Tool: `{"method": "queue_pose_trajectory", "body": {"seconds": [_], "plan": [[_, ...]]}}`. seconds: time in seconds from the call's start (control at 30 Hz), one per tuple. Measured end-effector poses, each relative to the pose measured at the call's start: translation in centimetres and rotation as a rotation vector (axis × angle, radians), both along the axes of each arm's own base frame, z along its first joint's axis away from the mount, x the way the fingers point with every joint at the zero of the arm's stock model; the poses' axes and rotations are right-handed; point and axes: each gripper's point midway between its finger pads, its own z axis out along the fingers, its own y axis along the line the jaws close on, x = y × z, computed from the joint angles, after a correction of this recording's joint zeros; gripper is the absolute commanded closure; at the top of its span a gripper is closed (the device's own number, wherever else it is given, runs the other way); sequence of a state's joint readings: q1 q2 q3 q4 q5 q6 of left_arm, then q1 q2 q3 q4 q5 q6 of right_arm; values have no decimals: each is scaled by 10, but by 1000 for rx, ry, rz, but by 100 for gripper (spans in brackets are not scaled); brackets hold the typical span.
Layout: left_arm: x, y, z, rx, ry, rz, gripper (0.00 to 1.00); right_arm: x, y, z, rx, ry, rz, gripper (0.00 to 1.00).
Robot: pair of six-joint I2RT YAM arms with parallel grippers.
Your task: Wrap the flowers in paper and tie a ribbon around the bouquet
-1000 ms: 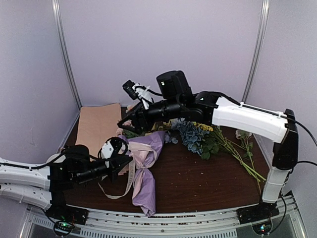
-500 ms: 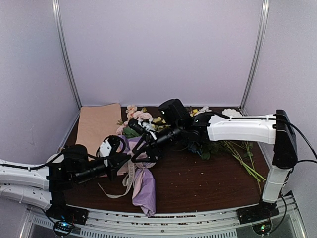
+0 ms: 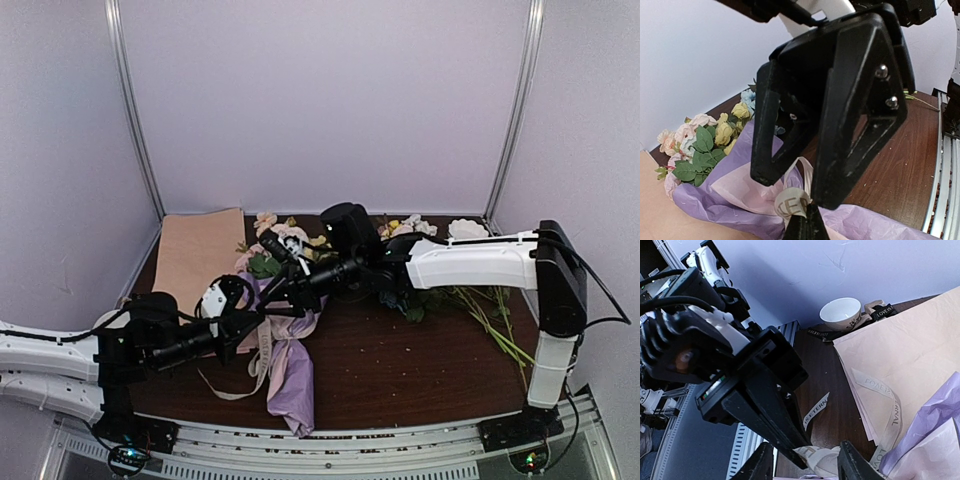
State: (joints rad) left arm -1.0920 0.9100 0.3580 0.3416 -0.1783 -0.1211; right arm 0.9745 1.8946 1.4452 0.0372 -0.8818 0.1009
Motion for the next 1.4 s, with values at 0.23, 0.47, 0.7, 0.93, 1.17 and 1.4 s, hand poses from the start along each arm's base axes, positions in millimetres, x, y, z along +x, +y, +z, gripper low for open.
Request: {"method": "queue_pose_trajectory", "body": {"seconds": [0.23,0.47,0.7,0.93,1.17,1.4], "plan": [[0,-1,-3,11,1,-5,100,4,1,-13,-24,15,-8,73],[-1,-2,-3,13,0,-9,100,2,0,-17,-37,25,4,86],[-1,-1,-5,18,3,-10,100,0,-2,-19,-44,24,16,100],[0,-1,-6,26,11,-2,37,1,-4,-22,-41,33,15,100],[24,26,-6,64,150,168,23,16,-12,-33,-64,54,-32,100],[80,115,-46,118,480,612,15,22,-15,-34,-66,51,-51,100]]}}
